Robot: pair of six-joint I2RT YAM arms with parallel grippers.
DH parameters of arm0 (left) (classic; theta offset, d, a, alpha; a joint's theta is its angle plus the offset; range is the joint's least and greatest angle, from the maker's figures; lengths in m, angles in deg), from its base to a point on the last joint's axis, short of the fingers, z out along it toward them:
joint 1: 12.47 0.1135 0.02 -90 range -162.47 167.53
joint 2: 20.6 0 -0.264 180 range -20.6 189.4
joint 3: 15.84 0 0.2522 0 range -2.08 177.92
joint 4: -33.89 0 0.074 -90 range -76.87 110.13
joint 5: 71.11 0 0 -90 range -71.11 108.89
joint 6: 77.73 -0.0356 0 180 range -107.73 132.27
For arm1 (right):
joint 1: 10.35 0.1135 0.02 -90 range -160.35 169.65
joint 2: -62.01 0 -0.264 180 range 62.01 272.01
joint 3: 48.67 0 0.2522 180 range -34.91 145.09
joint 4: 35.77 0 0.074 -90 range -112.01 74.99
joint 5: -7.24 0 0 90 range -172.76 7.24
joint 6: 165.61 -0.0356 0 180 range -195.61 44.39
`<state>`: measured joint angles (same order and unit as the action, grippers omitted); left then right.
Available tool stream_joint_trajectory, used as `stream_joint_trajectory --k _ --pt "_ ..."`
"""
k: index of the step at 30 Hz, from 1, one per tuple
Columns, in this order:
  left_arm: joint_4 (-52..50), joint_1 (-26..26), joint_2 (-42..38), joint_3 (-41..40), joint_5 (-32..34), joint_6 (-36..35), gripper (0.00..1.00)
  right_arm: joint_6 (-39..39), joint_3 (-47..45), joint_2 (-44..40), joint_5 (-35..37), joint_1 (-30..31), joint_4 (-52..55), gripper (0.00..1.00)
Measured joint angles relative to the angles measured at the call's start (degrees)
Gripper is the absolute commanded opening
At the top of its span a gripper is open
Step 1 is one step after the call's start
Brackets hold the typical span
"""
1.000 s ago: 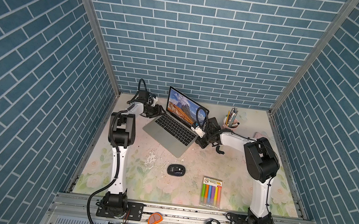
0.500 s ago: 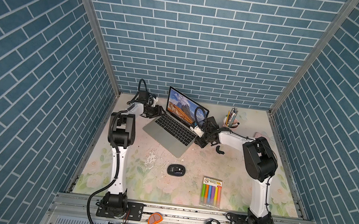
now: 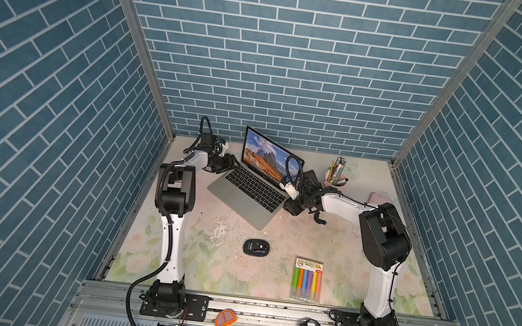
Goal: Insert the wireless mouse receiver into the laptop
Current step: Insert the USB plug into the USB port, then adjust the laptop at the center of the board.
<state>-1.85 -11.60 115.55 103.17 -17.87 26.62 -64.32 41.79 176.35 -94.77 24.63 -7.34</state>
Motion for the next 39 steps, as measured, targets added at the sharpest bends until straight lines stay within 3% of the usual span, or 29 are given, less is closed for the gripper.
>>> stream_joint_trajectory --k 7,16,22,39 --pt "0.55 0.39 -0.55 -1.14 -0.61 0.48 0.64 -4.17 -2.93 -3.32 0.9 -0.31 -0.59 0.41" --pt "1.14 0.94 -2.49 -4.28 -0.55 1.07 0.63 -11.54 -6.23 -3.69 1.55 -0.55 -1.88 0.2" --pt "1.22 1.55 -4.5 -7.48 -0.46 1.57 0.62 -13.64 -6.19 -3.3 1.36 -0.55 -3.06 0.11" --pt "5.99 2.99 -12.13 -20.55 -0.59 2.38 0.62 -14.03 -1.9 1.75 2.84 -0.57 -2.23 0.08"
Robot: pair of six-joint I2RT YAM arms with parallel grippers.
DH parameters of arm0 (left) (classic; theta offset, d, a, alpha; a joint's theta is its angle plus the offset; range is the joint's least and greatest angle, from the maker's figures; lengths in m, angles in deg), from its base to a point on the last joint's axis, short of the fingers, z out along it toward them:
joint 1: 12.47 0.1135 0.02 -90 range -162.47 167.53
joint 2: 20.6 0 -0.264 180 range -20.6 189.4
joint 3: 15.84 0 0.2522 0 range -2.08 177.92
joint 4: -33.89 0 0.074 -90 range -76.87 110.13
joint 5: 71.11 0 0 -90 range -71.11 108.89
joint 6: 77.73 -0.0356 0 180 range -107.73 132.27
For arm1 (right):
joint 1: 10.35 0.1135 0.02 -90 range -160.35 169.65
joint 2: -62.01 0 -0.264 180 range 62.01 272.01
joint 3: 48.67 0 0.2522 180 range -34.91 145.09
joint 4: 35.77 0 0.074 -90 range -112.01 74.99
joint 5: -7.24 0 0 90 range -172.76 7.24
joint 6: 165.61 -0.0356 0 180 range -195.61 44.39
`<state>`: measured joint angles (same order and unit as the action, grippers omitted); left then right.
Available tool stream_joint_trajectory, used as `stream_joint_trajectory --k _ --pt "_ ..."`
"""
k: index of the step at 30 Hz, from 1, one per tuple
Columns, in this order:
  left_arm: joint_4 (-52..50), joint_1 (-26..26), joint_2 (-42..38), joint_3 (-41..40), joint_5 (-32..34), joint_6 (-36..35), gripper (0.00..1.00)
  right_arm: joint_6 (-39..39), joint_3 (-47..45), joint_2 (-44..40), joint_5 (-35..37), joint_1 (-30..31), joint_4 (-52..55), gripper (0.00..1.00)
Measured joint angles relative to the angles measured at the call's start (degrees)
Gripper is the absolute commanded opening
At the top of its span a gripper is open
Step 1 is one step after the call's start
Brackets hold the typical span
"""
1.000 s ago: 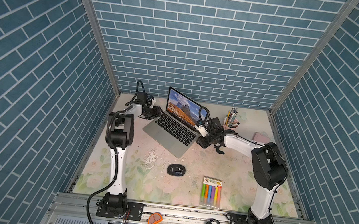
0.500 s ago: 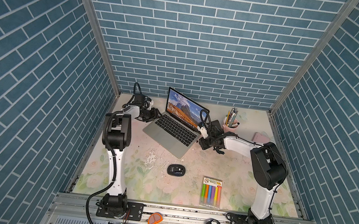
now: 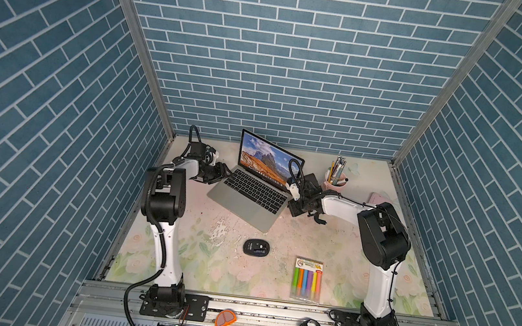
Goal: Insert the wireless mouse receiver into the laptop
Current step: Adjust the laptop at the center of the board.
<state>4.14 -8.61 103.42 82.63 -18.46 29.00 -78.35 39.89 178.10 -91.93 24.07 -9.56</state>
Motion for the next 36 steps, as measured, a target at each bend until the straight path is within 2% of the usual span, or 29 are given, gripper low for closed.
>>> stream_joint_trajectory --k 21,36 --pt "8.33 1.51 -10.71 -17.27 2.58 2.6 0.62 -2.01 4.17 3.61 -3.87 -1.2 -1.68 0.11" --pt "15.06 6.73 -19.17 -30.25 4.0 4.7 0.61 -4.96 9.57 7.91 -6.03 0.9 -3.52 0.11"
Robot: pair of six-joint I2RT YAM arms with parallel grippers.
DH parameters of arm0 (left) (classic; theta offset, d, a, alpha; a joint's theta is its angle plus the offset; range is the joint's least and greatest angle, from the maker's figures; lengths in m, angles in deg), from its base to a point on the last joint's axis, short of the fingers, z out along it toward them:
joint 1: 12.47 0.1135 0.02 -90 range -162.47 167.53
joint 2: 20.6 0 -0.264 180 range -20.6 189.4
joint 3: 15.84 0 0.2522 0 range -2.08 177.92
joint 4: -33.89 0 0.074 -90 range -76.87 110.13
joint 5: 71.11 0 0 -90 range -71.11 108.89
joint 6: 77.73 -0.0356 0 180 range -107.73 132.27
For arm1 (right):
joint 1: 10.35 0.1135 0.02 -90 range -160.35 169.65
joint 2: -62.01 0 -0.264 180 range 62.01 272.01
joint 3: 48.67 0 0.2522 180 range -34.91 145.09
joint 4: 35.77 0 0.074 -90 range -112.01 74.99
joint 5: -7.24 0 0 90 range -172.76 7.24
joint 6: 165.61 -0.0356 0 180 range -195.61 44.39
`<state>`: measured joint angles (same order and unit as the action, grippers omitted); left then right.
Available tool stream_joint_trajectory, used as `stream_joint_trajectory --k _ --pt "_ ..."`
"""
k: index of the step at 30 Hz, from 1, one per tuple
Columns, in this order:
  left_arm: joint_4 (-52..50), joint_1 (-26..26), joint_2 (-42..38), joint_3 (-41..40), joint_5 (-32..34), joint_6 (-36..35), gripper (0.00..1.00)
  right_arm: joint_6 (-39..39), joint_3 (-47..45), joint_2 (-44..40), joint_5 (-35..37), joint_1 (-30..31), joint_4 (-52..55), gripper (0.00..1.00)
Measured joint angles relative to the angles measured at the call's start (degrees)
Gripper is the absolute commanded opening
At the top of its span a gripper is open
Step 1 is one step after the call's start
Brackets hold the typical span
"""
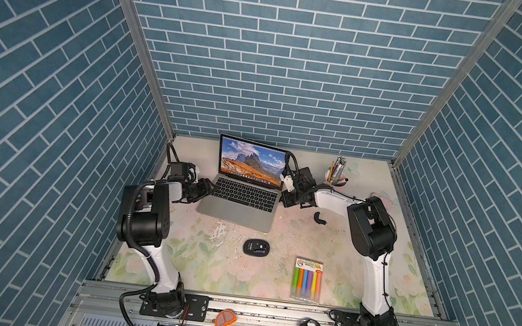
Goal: Insert the wireless mouse receiver into the laptop
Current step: Adjust the laptop at the center of the board.
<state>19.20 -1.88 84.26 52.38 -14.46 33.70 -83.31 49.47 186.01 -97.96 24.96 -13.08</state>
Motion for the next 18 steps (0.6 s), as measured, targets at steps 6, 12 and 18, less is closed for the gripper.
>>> stream_joint_trajectory --k 6,12,18 --pt "0.92 0.46 -4.48 -5.25 2.58 0.22 0.62 0.0 0.0 0.13 0.68 0.76 -0.68 0.11" --pt "1.49 0.68 -8.57 -9.7 4.5 0.76 0.62 0.02 0.0 0.15 1.07 0.92 -0.83 0.12" --pt "1.38 0.68 -11.85 -12.85 6.54 0.9 0.64 0.04 0.83 0.81 1.27 1.03 -1.03 0.13"
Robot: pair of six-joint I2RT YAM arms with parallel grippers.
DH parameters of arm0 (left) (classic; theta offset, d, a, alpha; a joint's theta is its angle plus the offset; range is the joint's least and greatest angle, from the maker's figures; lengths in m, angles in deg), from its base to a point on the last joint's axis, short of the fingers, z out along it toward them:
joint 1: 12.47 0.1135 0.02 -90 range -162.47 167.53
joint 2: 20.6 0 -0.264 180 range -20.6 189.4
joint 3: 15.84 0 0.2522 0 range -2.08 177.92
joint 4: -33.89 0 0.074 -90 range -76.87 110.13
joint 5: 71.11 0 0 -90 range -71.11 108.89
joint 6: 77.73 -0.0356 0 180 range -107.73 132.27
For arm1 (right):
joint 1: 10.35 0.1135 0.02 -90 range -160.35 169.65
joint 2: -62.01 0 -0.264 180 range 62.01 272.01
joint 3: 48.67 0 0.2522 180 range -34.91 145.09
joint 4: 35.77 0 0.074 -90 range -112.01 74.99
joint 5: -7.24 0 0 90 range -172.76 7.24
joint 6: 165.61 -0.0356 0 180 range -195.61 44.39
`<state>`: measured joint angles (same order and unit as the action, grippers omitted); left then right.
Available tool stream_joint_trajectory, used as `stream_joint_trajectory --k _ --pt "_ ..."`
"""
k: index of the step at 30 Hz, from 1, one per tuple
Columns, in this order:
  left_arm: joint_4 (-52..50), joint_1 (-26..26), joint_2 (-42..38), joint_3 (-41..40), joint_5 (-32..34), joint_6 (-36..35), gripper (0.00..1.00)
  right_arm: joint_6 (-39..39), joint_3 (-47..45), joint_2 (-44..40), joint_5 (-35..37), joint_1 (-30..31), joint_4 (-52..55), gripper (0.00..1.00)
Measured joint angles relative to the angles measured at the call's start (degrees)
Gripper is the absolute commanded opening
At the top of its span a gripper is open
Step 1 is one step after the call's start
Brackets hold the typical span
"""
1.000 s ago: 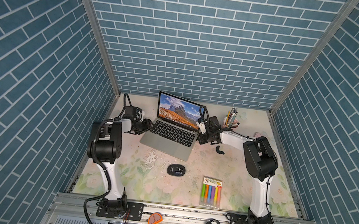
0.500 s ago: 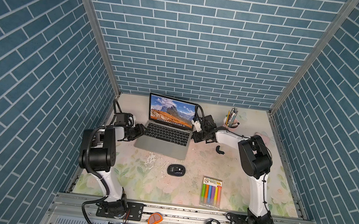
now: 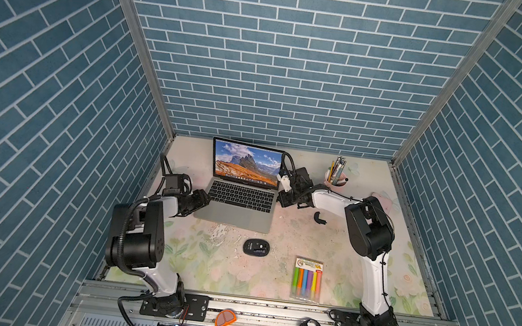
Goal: Insert the wireless mouse receiver into the laptop
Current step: Adjust the laptop at the center of the board.
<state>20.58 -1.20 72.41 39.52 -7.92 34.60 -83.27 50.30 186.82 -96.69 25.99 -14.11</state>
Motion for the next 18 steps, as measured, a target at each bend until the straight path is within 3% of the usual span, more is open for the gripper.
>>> stream_joint_trajectory --k 9,13,18 --pt "-3.43 -0.02 -3.74 -2.14 1.9 -0.13 0.64 0.04 2.84 1.99 0.0 0.07 -0.2 0.14" --pt "-6.69 0.0 -6.27 -3.02 3.5 -0.76 0.65 0.44 2.47 1.9 0.57 0.15 -0.74 0.24" --pt "-9.14 0.0 -9.31 -4.04 5.44 -1.49 0.66 1.36 -0.33 0.17 1.7 0.59 -2.49 0.26"
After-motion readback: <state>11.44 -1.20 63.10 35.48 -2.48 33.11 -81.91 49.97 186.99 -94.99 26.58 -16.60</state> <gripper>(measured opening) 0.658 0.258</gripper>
